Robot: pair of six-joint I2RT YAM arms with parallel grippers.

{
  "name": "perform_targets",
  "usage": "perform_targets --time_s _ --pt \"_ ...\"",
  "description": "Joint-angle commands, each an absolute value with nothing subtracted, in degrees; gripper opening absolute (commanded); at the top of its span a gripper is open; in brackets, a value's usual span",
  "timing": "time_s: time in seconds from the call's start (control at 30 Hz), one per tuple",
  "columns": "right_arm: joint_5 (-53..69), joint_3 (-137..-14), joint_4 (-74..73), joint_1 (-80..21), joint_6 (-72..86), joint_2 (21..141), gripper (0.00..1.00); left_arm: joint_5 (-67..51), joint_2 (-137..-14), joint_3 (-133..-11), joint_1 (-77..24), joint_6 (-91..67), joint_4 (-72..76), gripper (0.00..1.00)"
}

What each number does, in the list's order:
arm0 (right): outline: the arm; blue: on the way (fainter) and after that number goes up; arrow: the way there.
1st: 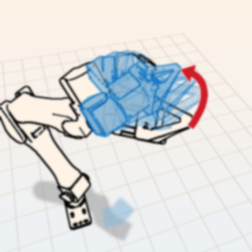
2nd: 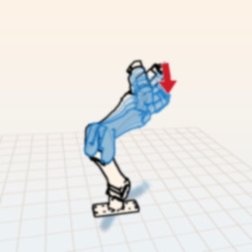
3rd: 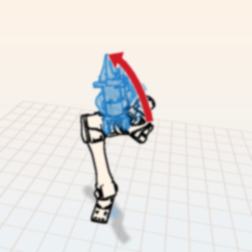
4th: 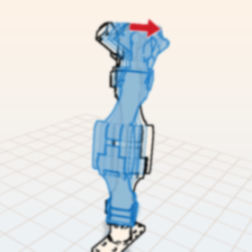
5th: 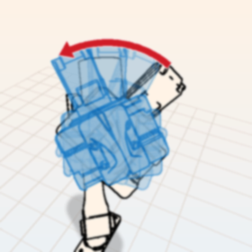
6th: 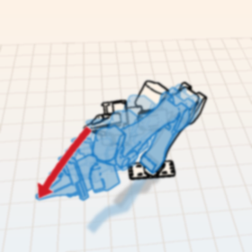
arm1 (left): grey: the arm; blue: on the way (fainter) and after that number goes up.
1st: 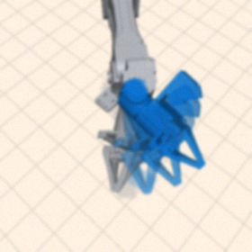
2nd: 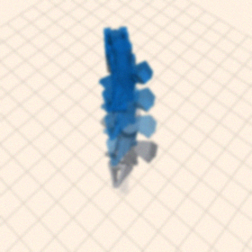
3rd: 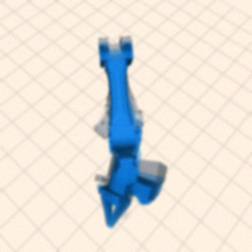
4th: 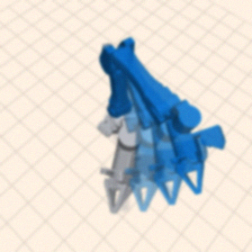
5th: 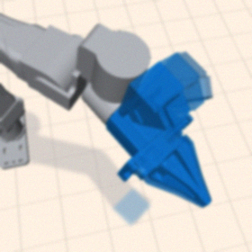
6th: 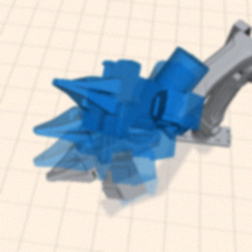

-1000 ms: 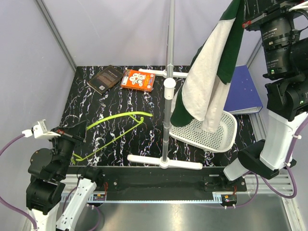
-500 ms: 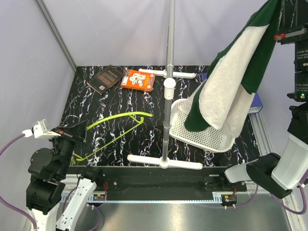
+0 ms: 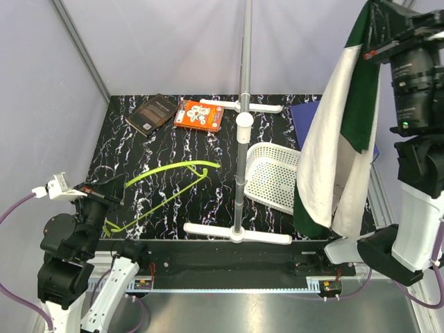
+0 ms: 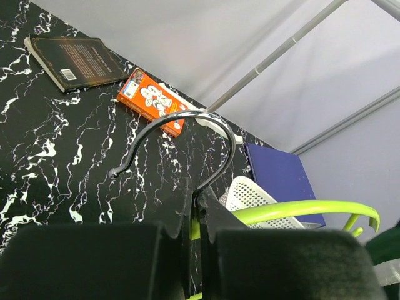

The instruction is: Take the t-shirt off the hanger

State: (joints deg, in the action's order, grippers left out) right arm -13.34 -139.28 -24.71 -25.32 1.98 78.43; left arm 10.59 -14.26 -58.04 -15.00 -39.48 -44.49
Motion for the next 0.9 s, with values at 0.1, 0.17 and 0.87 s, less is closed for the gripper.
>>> perform_targets --time_s 0.1,0.17,0.87 --pt "-17.84 -131.68 -18.73 -25.14 -1.84 78.22 0.00 9.40 -15.29 -61.26 -14.85 -39.20 -41.40 0.00" --pt "-18.89 -131.13 -17.76 -25.14 -2.28 79.18 0.00 9.58 -15.55 -61.70 -14.85 -38.85 -41.57 0.00" --pt "-21.18 -104.43 -15.38 -24.17 5.27 60.24 0.00 9.32 -15.03 -61.97 -14.85 -38.49 -42.10 0.00"
